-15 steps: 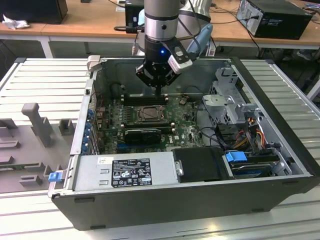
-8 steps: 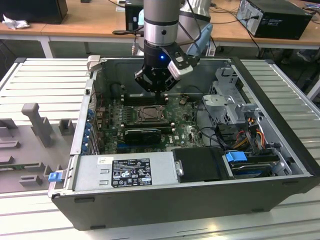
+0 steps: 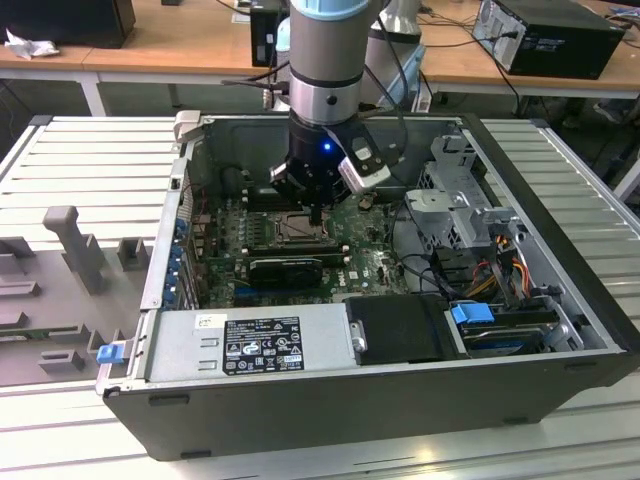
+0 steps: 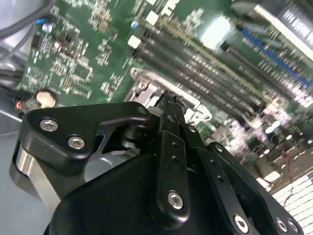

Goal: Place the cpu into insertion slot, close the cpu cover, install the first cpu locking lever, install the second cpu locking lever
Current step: 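Install the second cpu locking lever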

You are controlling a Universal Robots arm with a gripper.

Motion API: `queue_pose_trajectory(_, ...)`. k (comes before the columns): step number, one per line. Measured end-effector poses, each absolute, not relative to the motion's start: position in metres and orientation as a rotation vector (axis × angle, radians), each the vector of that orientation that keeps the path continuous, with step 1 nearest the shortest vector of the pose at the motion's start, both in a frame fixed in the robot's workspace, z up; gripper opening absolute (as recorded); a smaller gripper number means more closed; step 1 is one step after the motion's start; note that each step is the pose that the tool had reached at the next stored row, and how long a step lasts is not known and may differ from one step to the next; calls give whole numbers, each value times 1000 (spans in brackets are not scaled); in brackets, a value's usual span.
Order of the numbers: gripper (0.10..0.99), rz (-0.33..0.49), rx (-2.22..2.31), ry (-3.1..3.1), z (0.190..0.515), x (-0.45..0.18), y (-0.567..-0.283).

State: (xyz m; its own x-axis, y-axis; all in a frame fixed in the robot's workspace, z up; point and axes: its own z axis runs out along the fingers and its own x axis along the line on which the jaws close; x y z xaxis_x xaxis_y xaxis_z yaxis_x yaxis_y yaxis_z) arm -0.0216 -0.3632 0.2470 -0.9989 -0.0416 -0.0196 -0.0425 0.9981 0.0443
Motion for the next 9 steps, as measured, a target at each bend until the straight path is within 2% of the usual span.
queue_pose_trajectory(6, 106, 72, -75, 3121, 242, -26, -380)
queue_pose_trajectory(9, 106, 148, -81, 3117, 241, -38, -380)
